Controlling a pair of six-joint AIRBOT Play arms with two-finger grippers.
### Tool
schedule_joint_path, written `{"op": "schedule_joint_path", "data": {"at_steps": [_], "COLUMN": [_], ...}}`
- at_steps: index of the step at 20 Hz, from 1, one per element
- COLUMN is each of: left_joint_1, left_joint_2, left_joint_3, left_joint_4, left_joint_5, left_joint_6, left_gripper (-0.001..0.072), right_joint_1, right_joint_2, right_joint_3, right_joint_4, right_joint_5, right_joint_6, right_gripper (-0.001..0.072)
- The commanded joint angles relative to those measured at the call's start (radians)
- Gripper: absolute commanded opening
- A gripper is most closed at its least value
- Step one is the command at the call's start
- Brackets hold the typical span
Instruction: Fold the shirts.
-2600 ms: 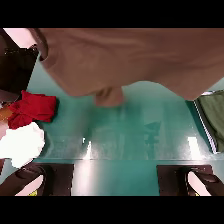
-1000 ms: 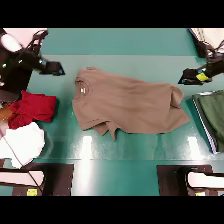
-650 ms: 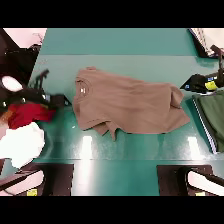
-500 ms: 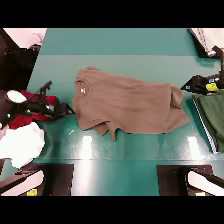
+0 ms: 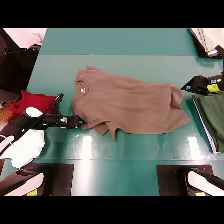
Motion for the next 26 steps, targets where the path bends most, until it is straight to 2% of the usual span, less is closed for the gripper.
{"op": "schedule_joint_path", "data": {"at_steps": [1,2,6,10,12,17,19,22,26], "left_joint_1": [-0.035,-0.035,0.010,0.085,0.106,0.106,0.106,0.106,0.106], "left_joint_2": [0.002,0.002,0.003,0.003,0.003,0.003,0.003,0.003,0.003], "left_joint_3": [0.001,0.016,0.199,0.426,0.500,0.531,0.531,0.531,0.531], "left_joint_4": [-0.010,-0.009,0.035,0.060,0.099,0.147,0.153,0.153,0.153], "left_joint_5": [0.039,0.021,-0.134,-0.246,-0.270,-0.300,-0.298,-0.298,-0.299], "left_joint_6": [-0.032,-0.032,-0.030,-0.019,-0.013,-0.014,-0.016,-0.016,-0.016], "left_gripper": [0.0053,0.0031,0.0030,0.0031,0.0031,0.0031,0.0031,0.0031,0.0031], "right_joint_1": [-0.008,-0.012,-0.105,-0.225,-0.284,-0.369,-0.361,-0.334,-0.255], "right_joint_2": [0.002,0.002,0.002,0.002,0.004,0.003,-0.001,-0.031,-0.037], "right_joint_3": [-0.001,-0.001,-0.003,-0.004,-0.040,-0.357,-0.450,-0.542,-0.601], "right_joint_4": [-0.001,-0.005,-0.015,-0.189,-0.193,-0.182,-0.156,-0.021,0.000], "right_joint_5": [0.018,0.030,0.147,0.204,0.194,0.073,0.023,0.027,-0.005], "right_joint_6": [0.000,0.000,-0.001,0.000,0.000,-0.051,-0.069,-0.130,-0.156], "right_gripper": [0.0382,0.0382,0.0382,0.0382,0.0382,0.0385,0.0384,0.0385,0.0385]}}
